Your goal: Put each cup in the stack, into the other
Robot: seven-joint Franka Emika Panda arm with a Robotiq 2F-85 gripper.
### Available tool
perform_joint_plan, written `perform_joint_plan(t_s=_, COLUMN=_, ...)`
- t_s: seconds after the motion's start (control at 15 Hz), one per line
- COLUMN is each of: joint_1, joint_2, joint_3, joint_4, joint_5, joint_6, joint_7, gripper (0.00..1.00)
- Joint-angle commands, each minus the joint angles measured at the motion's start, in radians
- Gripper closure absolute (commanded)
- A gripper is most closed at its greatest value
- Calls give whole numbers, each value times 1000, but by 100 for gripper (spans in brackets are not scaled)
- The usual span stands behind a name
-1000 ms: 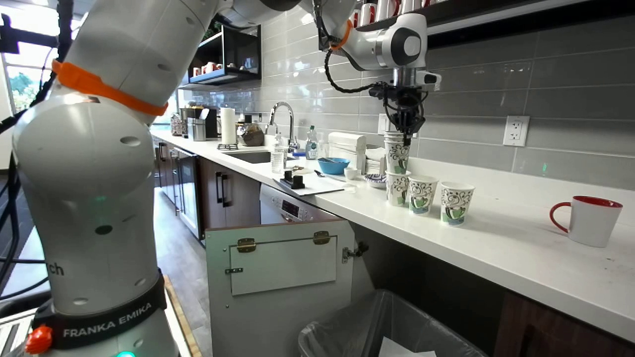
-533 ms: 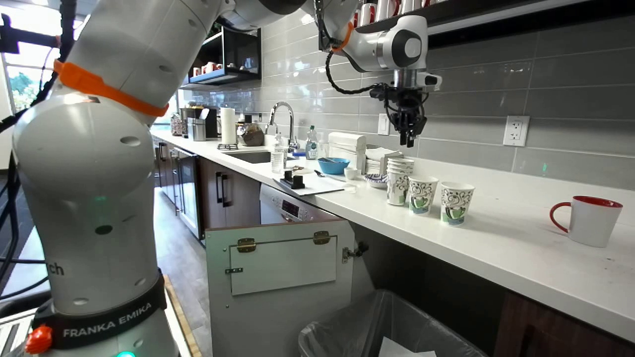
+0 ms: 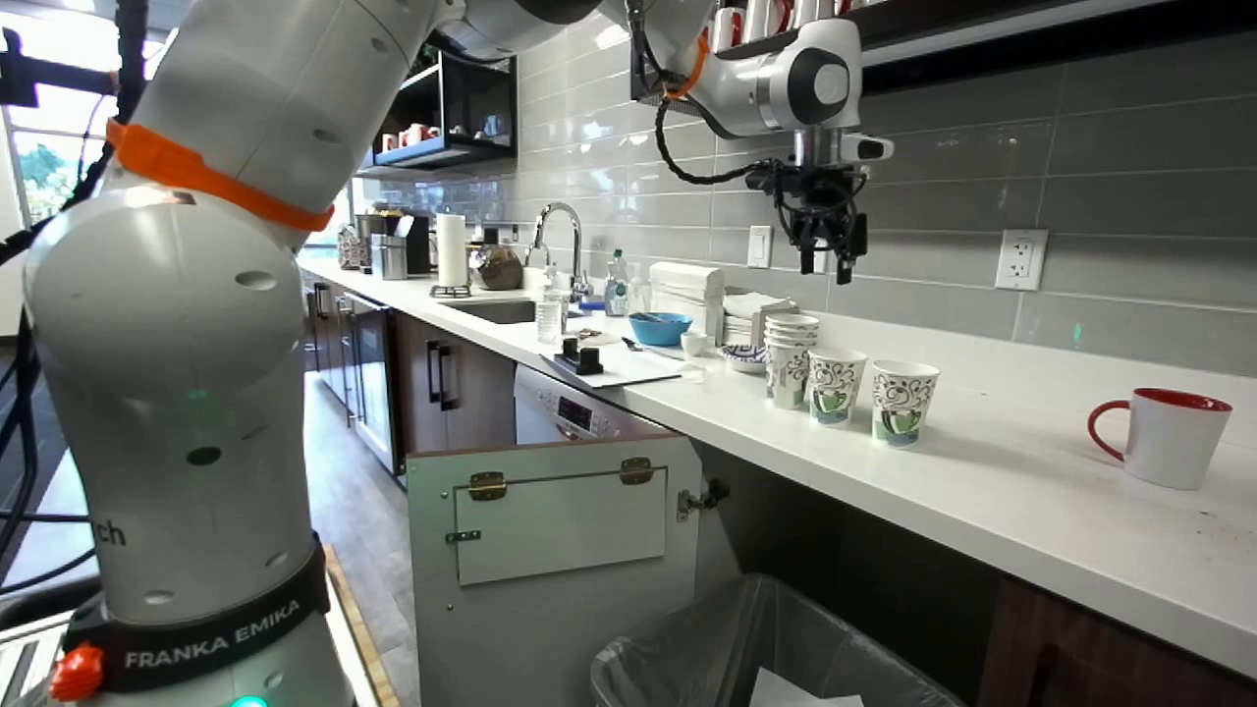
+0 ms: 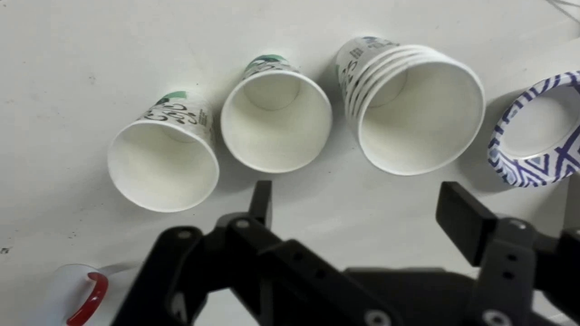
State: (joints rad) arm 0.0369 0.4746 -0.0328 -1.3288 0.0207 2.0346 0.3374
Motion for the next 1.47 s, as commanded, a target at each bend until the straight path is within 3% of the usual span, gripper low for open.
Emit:
perform_joint_plan(t_s=0.0, joint_1=-10, joint_2=-22, joint_3=-39, joint_4=-49, joint_5=-23, joint_6=15, joint_7=33, gripper=0)
perform_joint_plan(t_s=0.53, joint_1=-15, joint_2=-28, joint_3=-75, joint_4=-140, joint_5=-45, joint_6=14, joint_7=78, gripper=0)
perform_joint_plan(t_s=1.0, joint_1=-18, joint_2=-20, joint_3=-62, joint_4=-196, joint_5=-17, joint_6=15, joint_7=106, gripper=0)
perform_joint_plan(t_s=1.4, joint_1=-16, joint_2=-4, joint_3=-65, joint_4=-245, joint_5=6, joint_6=91, joint_7=156, gripper=0)
